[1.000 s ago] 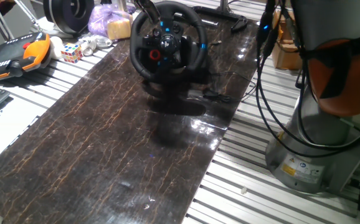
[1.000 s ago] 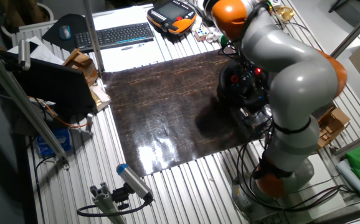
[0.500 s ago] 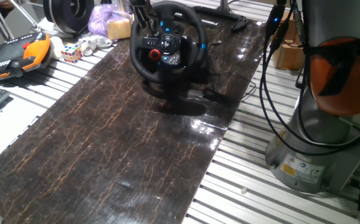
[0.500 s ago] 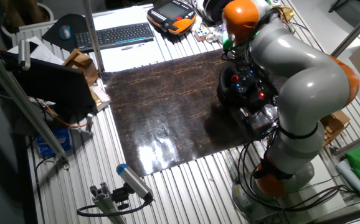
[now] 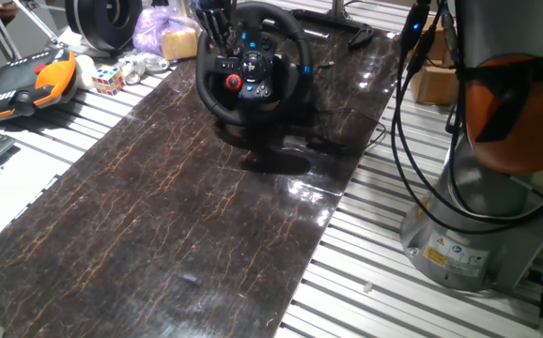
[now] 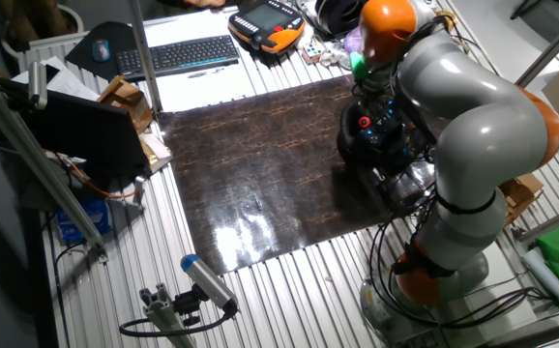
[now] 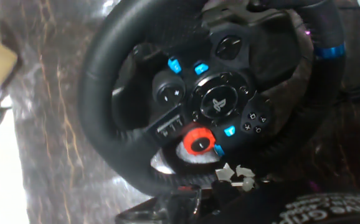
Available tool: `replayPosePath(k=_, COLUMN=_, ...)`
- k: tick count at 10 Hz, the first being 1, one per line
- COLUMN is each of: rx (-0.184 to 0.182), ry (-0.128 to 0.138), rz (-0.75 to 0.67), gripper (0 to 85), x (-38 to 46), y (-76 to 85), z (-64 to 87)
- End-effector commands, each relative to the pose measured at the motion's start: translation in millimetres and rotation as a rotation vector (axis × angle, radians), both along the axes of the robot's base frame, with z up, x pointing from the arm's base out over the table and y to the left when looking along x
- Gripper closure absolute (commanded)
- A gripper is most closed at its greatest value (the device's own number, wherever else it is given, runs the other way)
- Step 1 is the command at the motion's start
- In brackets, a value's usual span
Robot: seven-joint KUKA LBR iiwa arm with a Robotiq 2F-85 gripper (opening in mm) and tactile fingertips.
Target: Rotate the steering wheel 90 degrees clockwise
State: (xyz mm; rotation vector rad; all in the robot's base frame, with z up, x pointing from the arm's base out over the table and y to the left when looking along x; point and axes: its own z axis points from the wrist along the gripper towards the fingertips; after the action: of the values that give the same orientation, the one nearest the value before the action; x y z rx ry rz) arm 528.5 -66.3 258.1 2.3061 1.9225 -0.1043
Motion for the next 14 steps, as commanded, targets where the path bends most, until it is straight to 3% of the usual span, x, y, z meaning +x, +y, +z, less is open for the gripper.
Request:
replayPosePath(k=1, rx=0.003, ry=0.003, rz=0.486, gripper=84.3, x=-2.3, y=2.4, z=-1.9)
replayPosePath(k=6, rx=-0.007, ry=0.032, rz=0.652, gripper=84.3, x=-8.4, y=12.4, z=-13.4)
replayPosePath(k=8, rx=0.043, ry=0.032, rz=0.679, gripper=84.3, x=-10.2, y=14.0, z=-14.8)
replayPosePath(k=11, rx=0.088, ry=0.038, rz=0.697, gripper=84.3, x=-13.2, y=16.1, z=-15.5)
replayPosePath(k=14, rx=0.099, ry=0.034, rz=0.706, gripper=84.3, x=-14.3, y=16.5, z=-16.1)
